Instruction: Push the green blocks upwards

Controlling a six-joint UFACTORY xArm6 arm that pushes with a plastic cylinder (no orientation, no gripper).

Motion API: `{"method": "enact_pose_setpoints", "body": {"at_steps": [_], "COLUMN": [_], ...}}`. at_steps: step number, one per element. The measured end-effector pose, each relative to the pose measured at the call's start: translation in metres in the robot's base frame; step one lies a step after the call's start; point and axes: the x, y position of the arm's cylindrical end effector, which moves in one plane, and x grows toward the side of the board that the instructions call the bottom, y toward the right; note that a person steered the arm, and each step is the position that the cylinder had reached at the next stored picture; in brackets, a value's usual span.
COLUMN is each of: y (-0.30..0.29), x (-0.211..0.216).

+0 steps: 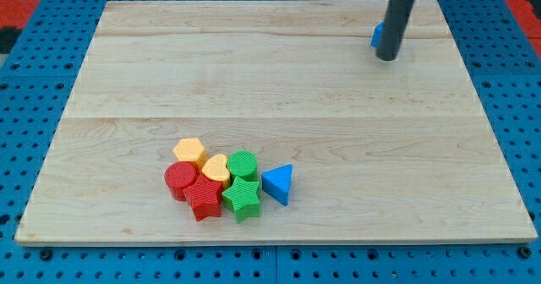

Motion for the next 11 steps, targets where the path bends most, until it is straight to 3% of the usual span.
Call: {"method": "enact_pose_setpoints", "body": {"at_steps": [2,3,4,5,7,8,9,10,11], "y": [-0.003,-0.003,-0.019,-0.059,-0.198,-0.245,-0.257,-0.257,-0.257], "x": [-0.04,0.014,0.106,0.184,0.303,0.275,0.219,0.193,0.207]}}
